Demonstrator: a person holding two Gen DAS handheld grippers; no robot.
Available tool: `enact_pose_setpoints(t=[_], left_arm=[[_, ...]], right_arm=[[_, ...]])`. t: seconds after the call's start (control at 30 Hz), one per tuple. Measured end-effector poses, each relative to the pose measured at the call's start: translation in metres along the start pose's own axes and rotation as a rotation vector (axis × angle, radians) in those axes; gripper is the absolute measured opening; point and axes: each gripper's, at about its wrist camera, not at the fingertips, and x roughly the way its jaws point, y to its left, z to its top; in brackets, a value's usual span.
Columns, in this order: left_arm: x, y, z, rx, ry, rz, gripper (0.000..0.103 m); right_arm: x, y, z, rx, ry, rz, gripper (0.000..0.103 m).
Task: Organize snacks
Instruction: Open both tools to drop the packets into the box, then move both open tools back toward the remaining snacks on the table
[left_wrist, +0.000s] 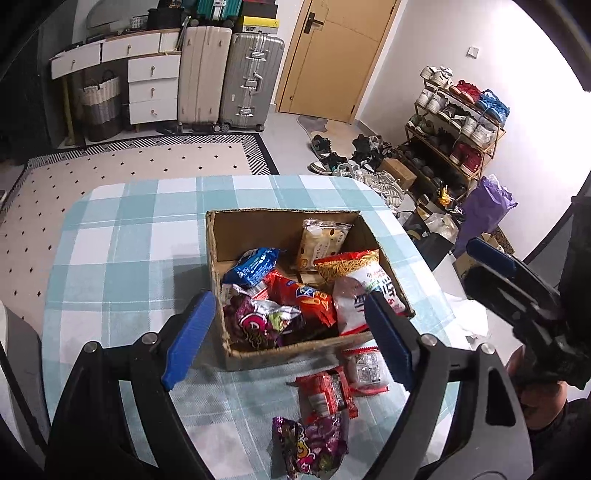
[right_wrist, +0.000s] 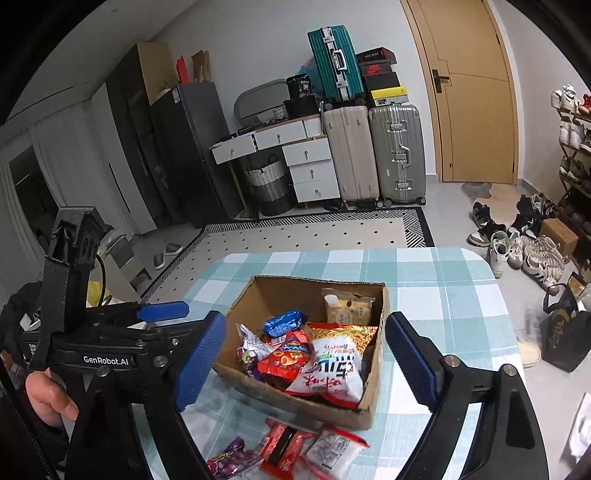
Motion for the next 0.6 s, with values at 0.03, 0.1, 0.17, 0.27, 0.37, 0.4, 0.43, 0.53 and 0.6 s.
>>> enact_pose_setpoints(t=[0.03, 0.1, 0.17, 0.27, 0.37, 0.4, 0.43, 0.53, 0.6], left_arm=[[-0.003, -0.001, -0.002, 0.002, -0.002, 0.003, 0.082], [-0.009, -0.002, -0.005, 0.006, -0.008, 0.008, 0.082], [-0.015, -0.004, -0.011, 0.004, -0.016, 0.012, 0.083], [-0.024, -0.007, -0.019, 0.004, -0.02, 0.01, 0.084], [-0.03, -0.01, -0.026, 0.005, -0.019, 0.007, 0.085], [-0.031, -0.011, -0.028, 0.005, -0.021, 0.006, 0.086], [-0.034, -0.013, -0.031, 0.004, -0.025, 0.002, 0.087], [-0.042, -0.016, -0.037, 0.005, -0.037, 0.0, 0.092], [-0.048, -0.018, -0.042, 0.007, -0.048, 0.001, 0.097]], right_arm=[[-0.004, 0.001, -0.002, 0.0, -0.006, 0.002, 0.091], [-0.012, 0.003, -0.005, 0.0, -0.013, 0.001, 0.092], [-0.02, 0.005, -0.01, -0.002, -0.021, 0.007, 0.093], [-0.031, 0.008, -0.014, -0.007, -0.029, 0.005, 0.096], [-0.04, 0.009, -0.02, -0.007, -0.036, 0.007, 0.097], [-0.042, 0.01, -0.022, -0.006, -0.037, 0.006, 0.097], [-0.045, 0.01, -0.023, -0.005, -0.039, 0.005, 0.097], [-0.052, 0.011, -0.03, 0.001, -0.041, 0.007, 0.098], [-0.057, 0.013, -0.035, 0.004, -0.044, 0.007, 0.098]])
